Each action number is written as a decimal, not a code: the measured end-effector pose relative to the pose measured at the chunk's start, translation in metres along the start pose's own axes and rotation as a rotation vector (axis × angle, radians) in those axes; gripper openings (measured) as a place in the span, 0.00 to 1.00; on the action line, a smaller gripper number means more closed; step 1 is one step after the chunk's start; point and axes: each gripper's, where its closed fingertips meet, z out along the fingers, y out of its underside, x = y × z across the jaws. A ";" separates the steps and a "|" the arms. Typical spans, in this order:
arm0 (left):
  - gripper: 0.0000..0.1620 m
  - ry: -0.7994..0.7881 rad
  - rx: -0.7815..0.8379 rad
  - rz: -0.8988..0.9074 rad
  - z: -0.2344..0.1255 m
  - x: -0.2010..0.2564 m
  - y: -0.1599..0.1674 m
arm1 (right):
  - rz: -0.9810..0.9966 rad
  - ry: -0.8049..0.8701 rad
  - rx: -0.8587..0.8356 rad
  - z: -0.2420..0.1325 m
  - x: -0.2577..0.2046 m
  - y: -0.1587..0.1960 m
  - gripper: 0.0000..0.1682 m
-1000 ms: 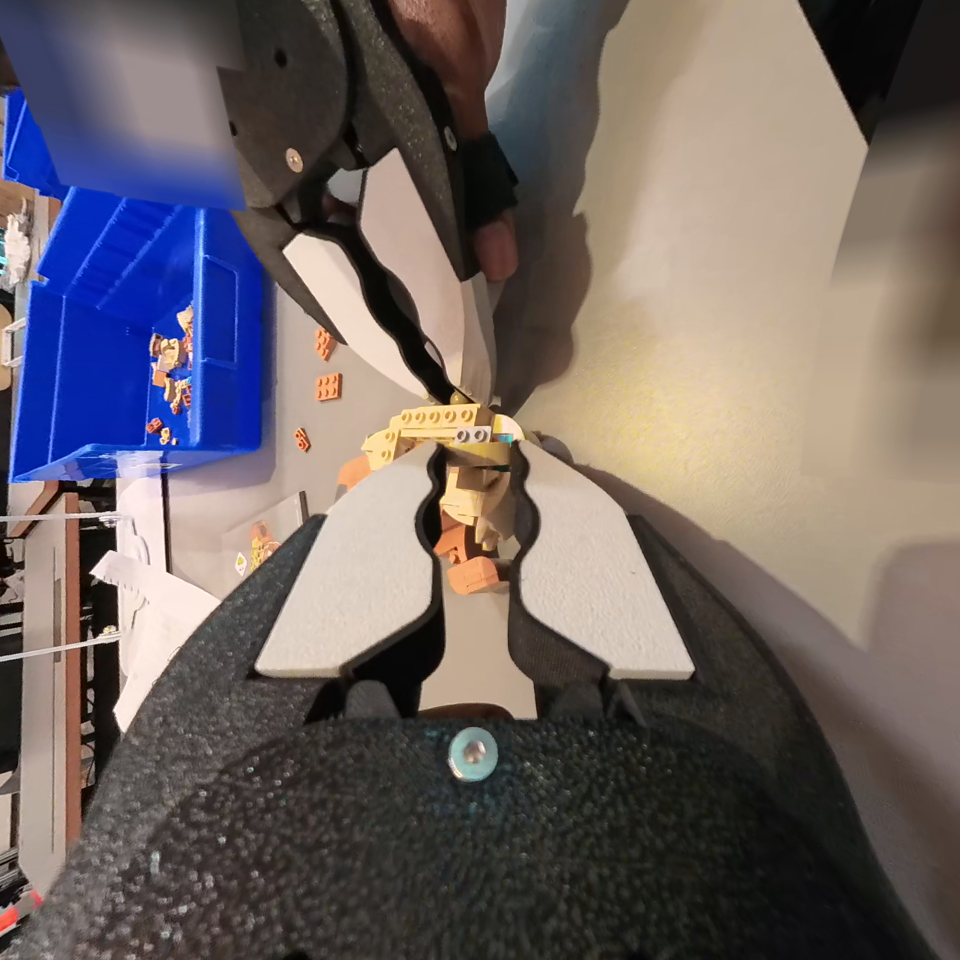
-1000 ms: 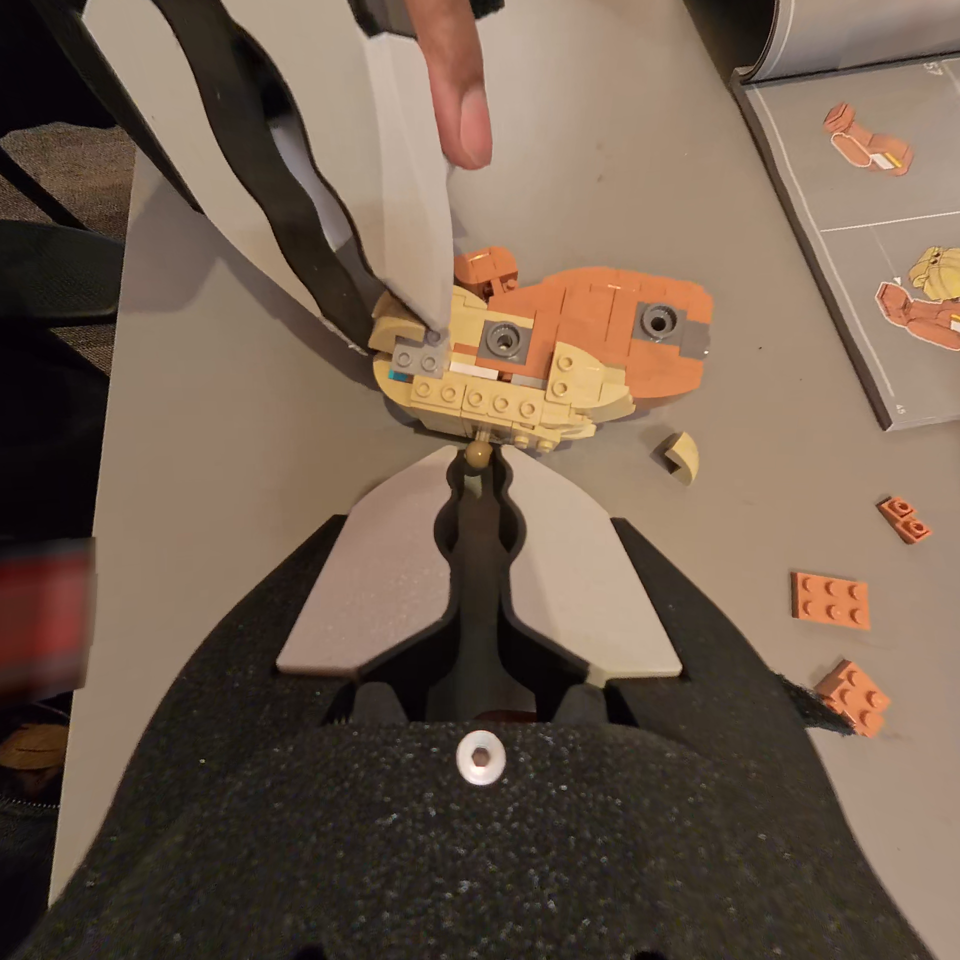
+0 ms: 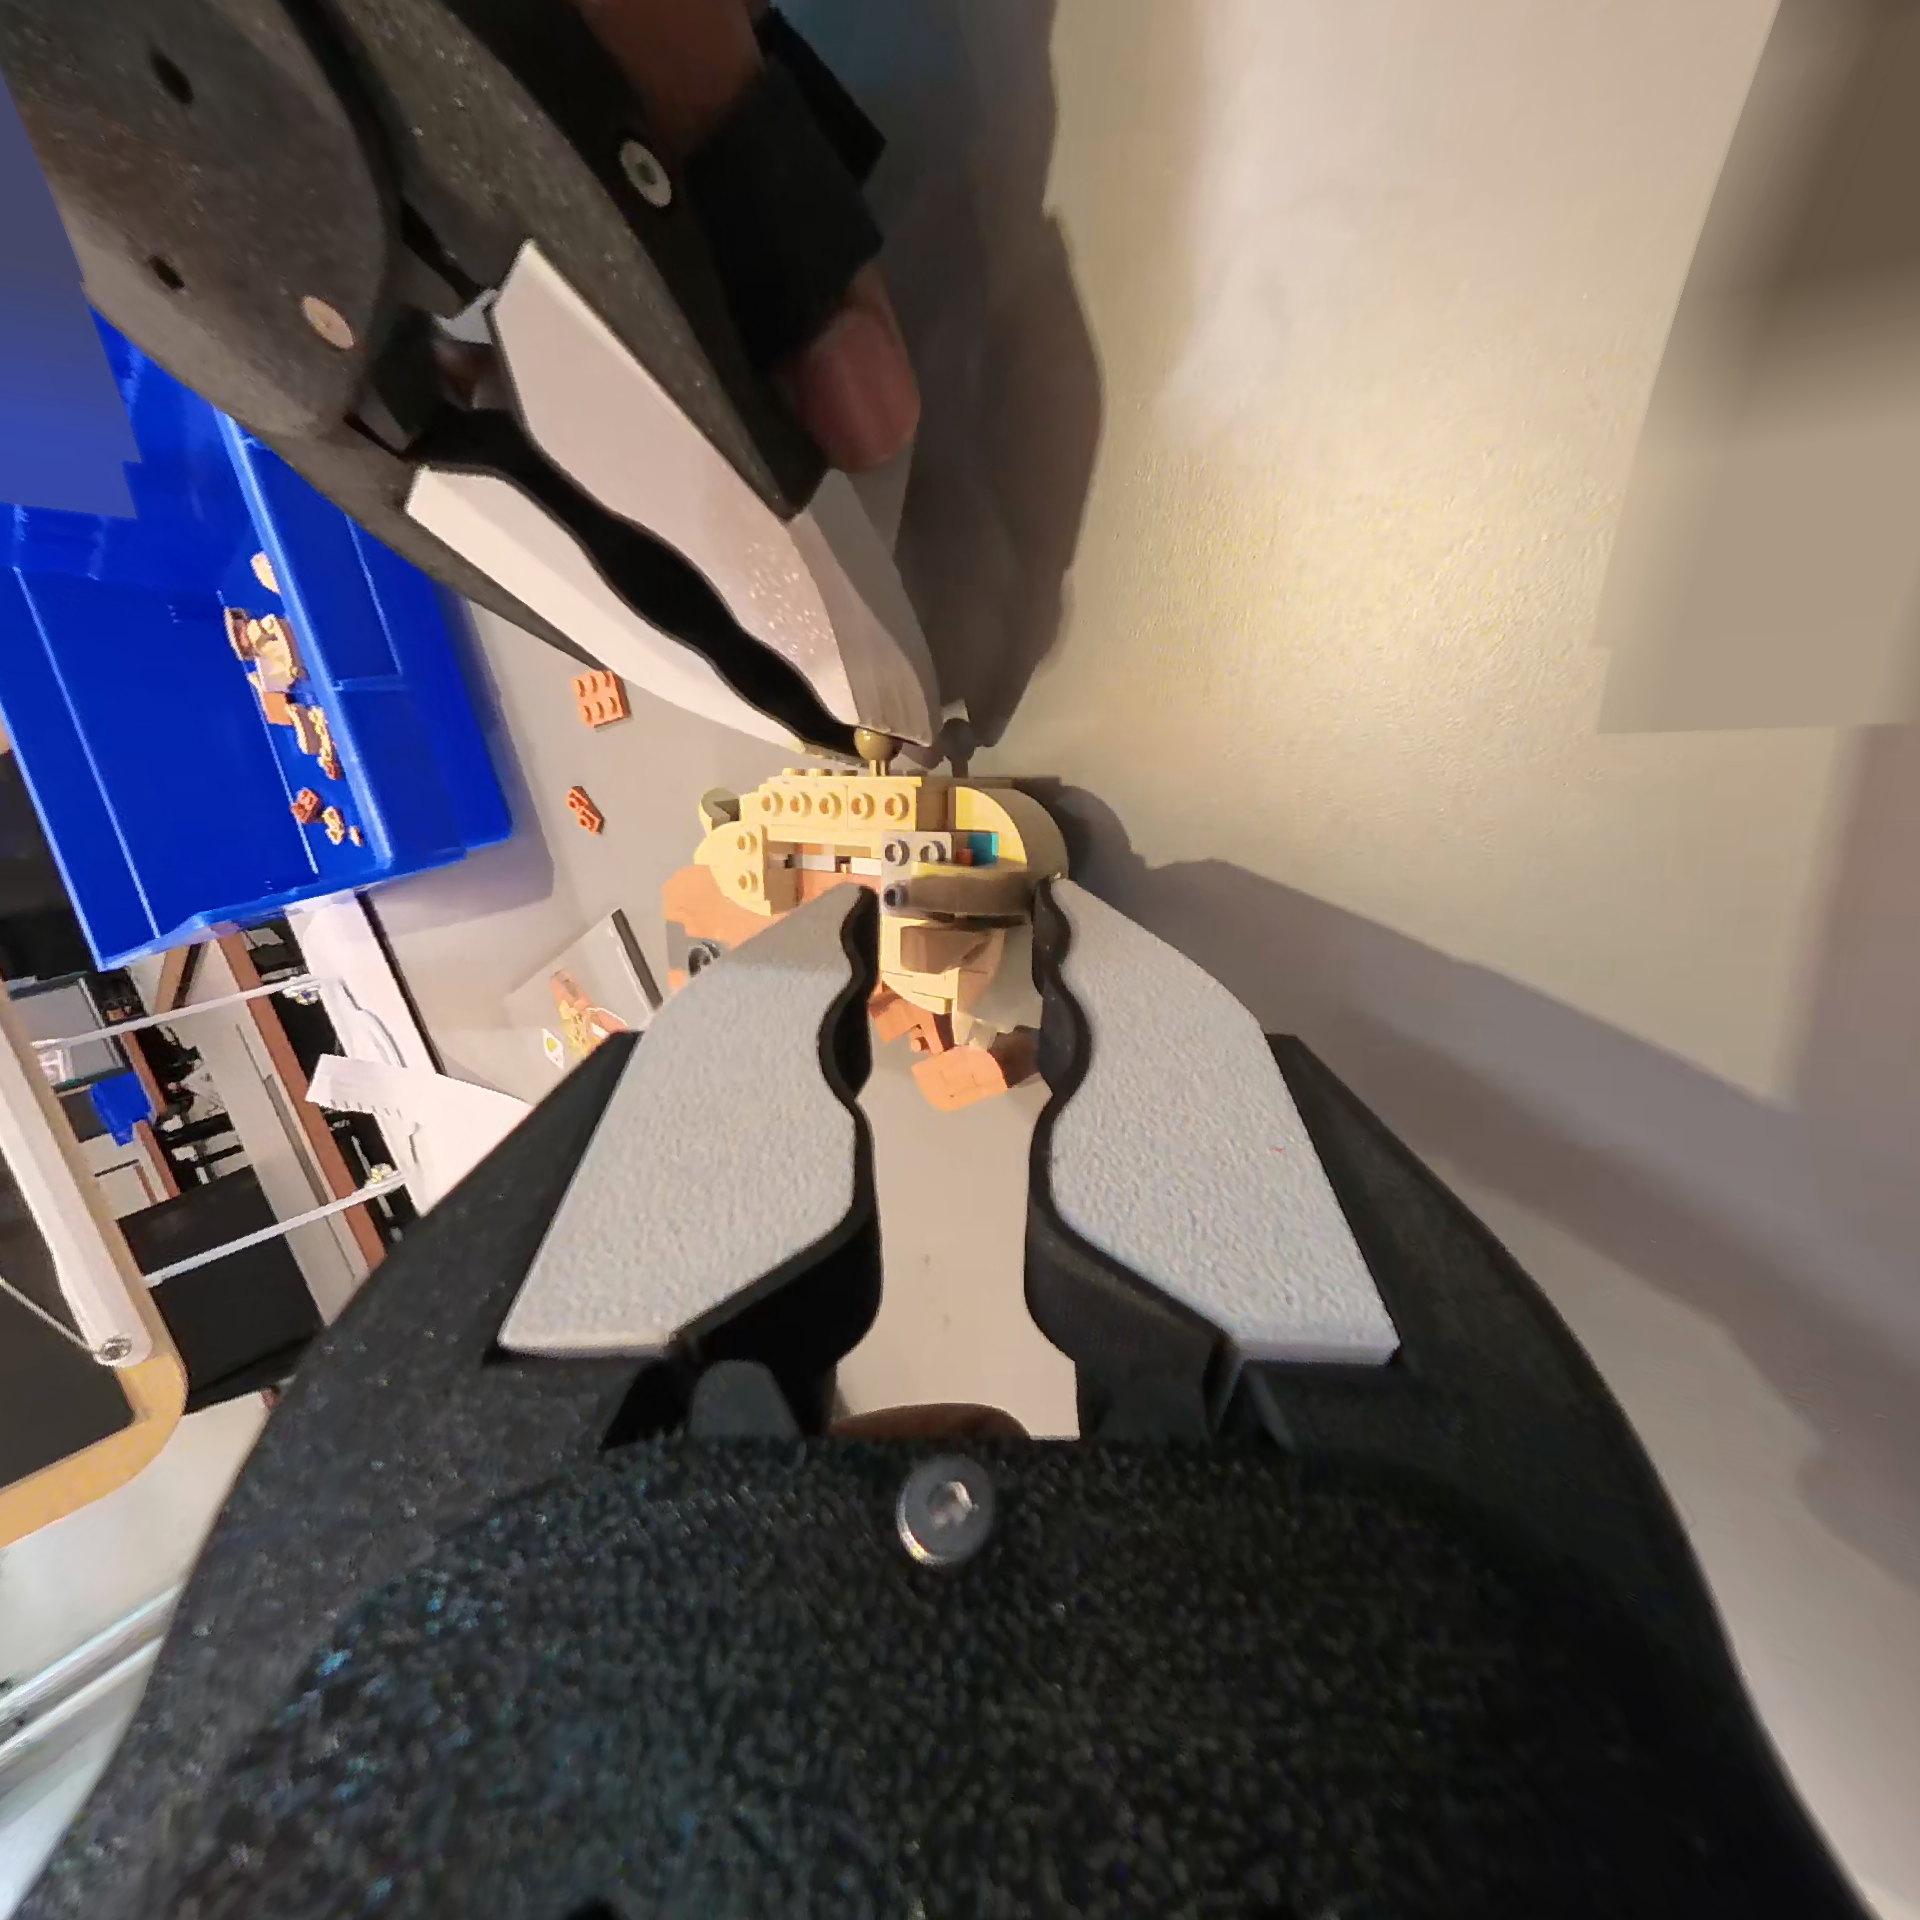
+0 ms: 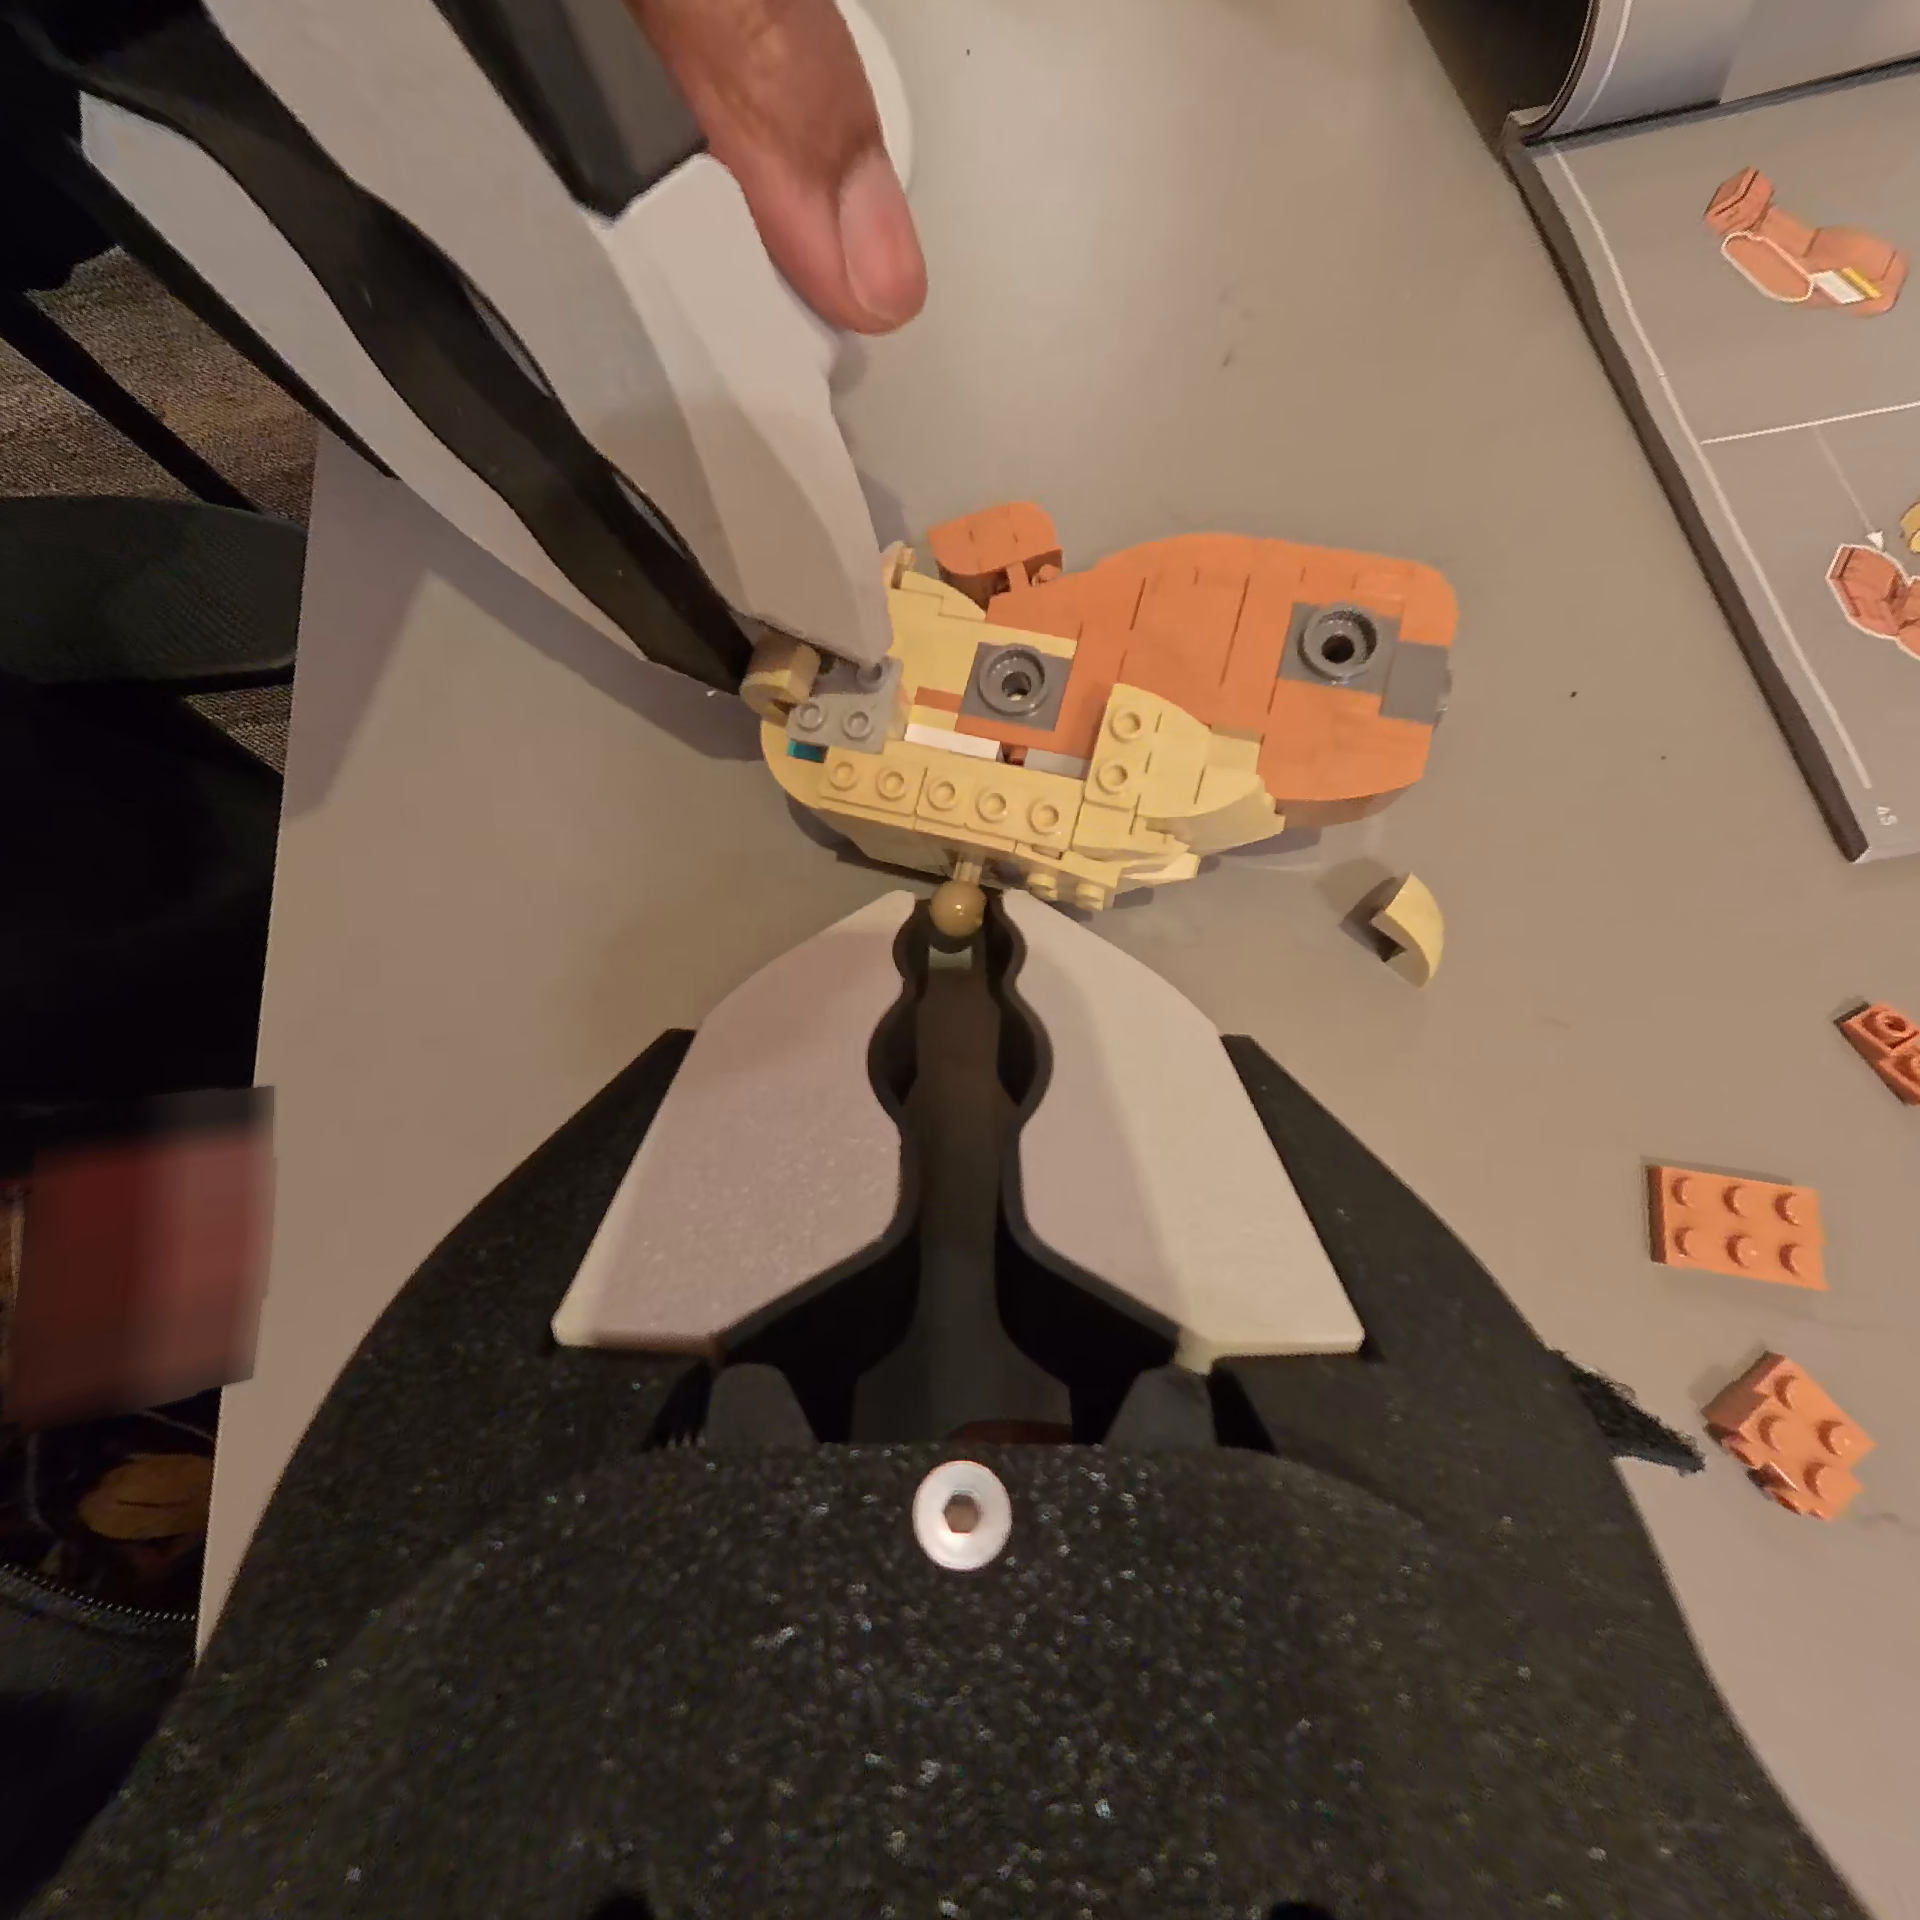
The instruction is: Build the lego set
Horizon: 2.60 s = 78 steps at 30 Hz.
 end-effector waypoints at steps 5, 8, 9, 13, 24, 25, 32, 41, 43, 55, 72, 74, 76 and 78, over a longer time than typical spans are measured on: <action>0.18 -0.007 0.002 -0.055 0.000 -0.001 0.002 | -0.001 0.001 -0.002 0.000 0.000 0.000 0.06; 0.19 -0.014 0.005 -0.085 -0.001 -0.002 0.003 | 0.001 -0.002 -0.002 0.000 -0.001 0.000 0.06; 0.19 -0.016 0.007 -0.096 -0.001 -0.002 0.003 | 0.001 -0.002 -0.002 0.000 -0.001 0.000 0.06; 0.19 -0.028 0.014 -0.141 -0.001 -0.002 0.004 | 0.005 -0.006 -0.003 0.001 -0.001 0.000 0.06; 0.20 -0.035 0.048 -0.231 -0.003 -0.003 0.007 | 0.021 -0.020 -0.011 0.000 -0.005 0.000 0.06; 0.20 -0.034 0.052 -0.236 -0.003 -0.003 0.007 | 0.024 -0.022 -0.009 0.000 -0.005 0.000 0.06; 0.20 -0.040 0.092 -0.277 -0.004 -0.006 0.010 | 0.091 -0.036 0.007 -0.001 -0.005 -0.002 0.06; 0.19 -0.056 0.101 -0.299 -0.005 -0.007 0.015 | 0.158 -0.037 0.026 -0.001 -0.002 -0.007 0.06; 0.19 -0.058 0.100 -0.304 -0.005 -0.006 0.016 | 0.163 -0.037 0.027 -0.001 -0.002 -0.008 0.06; 0.19 -0.132 0.139 -0.366 -0.013 -0.015 0.009 | 0.165 -0.038 0.026 0.000 -0.003 -0.009 0.06; 0.18 -0.113 0.108 -0.360 -0.013 -0.011 0.012 | 0.165 -0.044 0.031 0.000 -0.004 -0.009 0.06; 0.18 -0.114 0.109 -0.335 -0.015 -0.010 0.010 | 0.167 -0.045 0.032 0.000 -0.004 -0.010 0.06; 0.18 -0.116 0.111 -0.274 -0.016 -0.007 0.006 | 0.169 -0.048 0.033 0.000 -0.004 -0.010 0.06; 0.17 -0.114 0.105 -0.220 -0.016 -0.005 0.003 | 0.170 -0.049 0.033 0.000 -0.004 -0.010 0.06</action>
